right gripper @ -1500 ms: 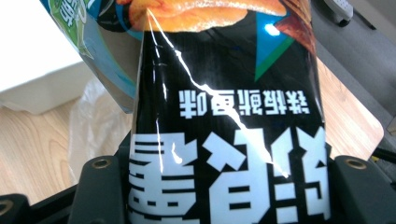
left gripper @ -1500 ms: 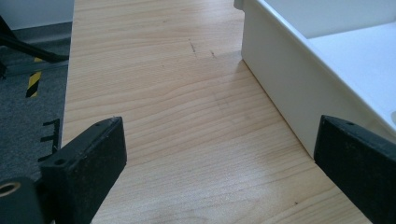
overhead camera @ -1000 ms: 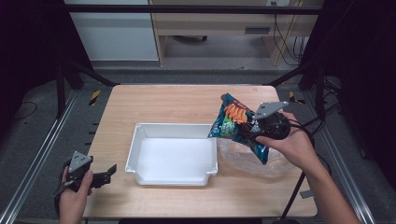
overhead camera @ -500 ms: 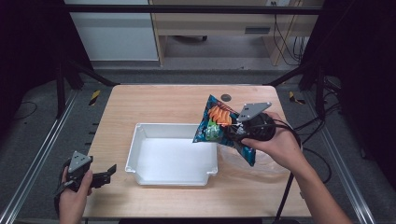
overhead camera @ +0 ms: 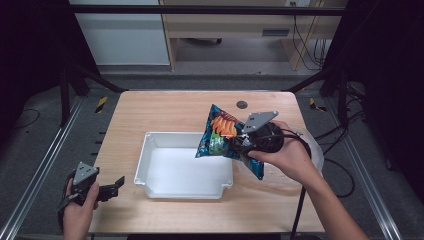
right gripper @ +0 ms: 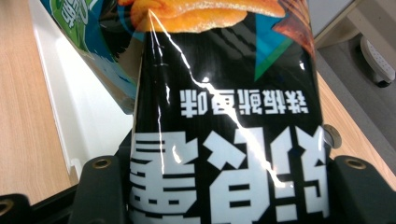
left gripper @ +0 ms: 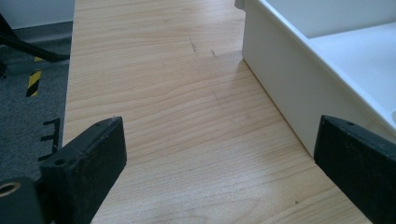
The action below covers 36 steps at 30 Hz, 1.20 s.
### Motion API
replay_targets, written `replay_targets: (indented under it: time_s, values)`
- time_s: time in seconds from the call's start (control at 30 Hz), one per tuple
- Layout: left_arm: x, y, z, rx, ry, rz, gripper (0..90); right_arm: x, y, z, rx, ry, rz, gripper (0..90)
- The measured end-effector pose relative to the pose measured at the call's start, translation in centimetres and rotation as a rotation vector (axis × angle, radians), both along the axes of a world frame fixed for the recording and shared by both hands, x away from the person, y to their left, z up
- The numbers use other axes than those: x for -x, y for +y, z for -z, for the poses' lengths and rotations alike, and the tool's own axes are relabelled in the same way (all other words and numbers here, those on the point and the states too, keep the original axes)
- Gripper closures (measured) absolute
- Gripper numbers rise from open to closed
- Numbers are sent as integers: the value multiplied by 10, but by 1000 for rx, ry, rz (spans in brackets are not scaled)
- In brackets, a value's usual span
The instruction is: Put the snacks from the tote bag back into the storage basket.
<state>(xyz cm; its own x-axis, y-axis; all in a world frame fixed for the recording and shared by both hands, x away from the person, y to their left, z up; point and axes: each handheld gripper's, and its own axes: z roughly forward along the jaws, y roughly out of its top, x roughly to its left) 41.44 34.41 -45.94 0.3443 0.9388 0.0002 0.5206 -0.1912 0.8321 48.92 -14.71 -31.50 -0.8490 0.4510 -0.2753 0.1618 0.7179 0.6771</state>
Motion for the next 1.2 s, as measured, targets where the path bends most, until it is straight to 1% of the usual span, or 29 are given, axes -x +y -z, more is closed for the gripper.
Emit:
replay_targets:
  time_s: [0.1, 0.3, 0.53, 1.0, 1.2]
  values:
    - [1, 1, -1, 4, -10, -12, 23, 1, 5, 1, 2, 0, -12, 388]
    - [1, 2, -1, 6, -9, -16, 23, 3, 14, 1, -5, -4, -33, 389]
    - [0, 2, -1, 3, -6, -13, 23, 4, 23, 1, 2, -2, -50, 389]
    - [0, 2, 0, 4, -6, -13, 23, 0, 42, 4, 11, 9, -84, 390]
    - [0, 1, 0, 5, -6, -12, 23, -2, 50, 5, 14, 5, -97, 390]
